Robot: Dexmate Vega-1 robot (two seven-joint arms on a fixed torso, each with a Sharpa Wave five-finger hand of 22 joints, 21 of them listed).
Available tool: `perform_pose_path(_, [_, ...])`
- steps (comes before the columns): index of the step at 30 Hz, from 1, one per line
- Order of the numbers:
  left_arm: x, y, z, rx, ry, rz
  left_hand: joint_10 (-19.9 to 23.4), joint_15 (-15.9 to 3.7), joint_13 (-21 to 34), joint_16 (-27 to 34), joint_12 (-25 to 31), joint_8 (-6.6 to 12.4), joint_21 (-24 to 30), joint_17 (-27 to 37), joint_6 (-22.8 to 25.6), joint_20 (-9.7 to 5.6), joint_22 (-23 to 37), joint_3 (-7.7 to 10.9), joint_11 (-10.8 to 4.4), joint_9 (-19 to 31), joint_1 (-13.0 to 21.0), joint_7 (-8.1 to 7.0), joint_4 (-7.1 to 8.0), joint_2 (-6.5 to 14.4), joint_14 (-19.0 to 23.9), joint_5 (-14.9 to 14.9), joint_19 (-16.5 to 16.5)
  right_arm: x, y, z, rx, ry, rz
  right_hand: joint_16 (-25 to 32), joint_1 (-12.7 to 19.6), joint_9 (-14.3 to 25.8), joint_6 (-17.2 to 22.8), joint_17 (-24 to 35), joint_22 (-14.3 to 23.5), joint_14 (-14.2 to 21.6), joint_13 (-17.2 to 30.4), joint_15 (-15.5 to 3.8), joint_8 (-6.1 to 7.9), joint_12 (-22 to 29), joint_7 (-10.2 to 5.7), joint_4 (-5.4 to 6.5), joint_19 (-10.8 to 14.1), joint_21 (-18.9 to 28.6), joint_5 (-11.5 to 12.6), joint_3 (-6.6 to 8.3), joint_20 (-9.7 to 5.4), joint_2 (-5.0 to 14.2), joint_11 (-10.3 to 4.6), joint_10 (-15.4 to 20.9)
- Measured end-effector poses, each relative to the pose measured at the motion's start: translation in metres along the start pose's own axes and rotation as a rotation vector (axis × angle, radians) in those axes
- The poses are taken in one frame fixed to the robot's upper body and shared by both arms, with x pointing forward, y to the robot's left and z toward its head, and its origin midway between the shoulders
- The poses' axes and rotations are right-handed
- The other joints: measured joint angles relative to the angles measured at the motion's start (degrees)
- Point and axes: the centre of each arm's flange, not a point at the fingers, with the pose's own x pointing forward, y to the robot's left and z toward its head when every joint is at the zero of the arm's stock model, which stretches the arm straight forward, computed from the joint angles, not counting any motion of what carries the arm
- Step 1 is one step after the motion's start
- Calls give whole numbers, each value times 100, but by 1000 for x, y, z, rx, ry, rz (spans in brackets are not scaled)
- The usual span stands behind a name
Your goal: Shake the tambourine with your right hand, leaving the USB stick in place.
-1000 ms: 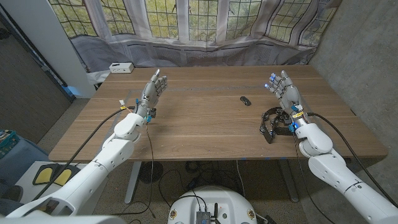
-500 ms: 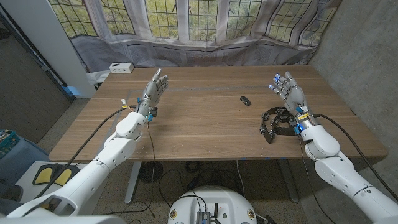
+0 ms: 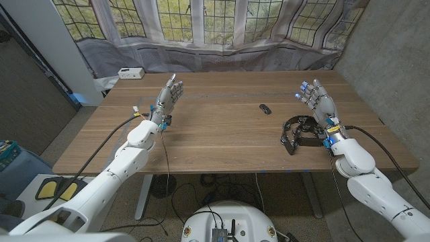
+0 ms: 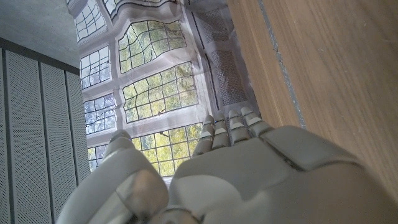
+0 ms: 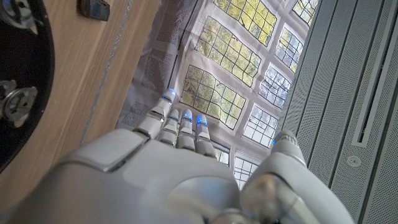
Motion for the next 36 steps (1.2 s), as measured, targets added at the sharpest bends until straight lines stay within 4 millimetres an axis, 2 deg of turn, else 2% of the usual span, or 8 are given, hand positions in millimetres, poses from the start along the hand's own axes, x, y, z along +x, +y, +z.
perform_pose_path(6, [2,-1,-2,-3,2,-11,0,0,0,1,0,0,0,0,0,0,0,0,0,0,0,0,0,0,0,0,0,-10,-3,4,-3,-3,-11,0,0,0,0,28,0,70,0,-29,0,0,0,0,63,0,0,0,-1,0,31,31])
perform_pose_path(14, [6,-3,-2,-8,-8,-17,0,0,-1,1,0,-34,-32,0,0,0,0,24,0,0,0,0,-23,0,0,1,0,-21,-5,9,-10,-7,-24,24,0,0,21,28,0,142,0,-19,0,0,-21,0,175,0,0,0,-31,0,0,61])
perform_pose_path(29, [9,-7,3,-6,-16,-24,0,0,-1,-22,0,-33,-35,-1,45,0,0,23,0,0,0,3,-23,0,0,1,0,-41,-9,16,-13,-12,-40,23,0,0,52,27,0,201,-1,-17,0,0,11,0,197,0,0,0,-8,0,31,92])
perform_pose_path(36, [8,-9,3,-5,-15,-22,0,0,-1,-22,0,-30,-35,-1,52,0,0,23,0,0,0,10,-23,0,0,1,0,-49,-9,19,-17,-14,-47,23,0,0,118,27,0,203,-1,-19,1,0,-55,0,205,0,0,0,0,0,28,156])
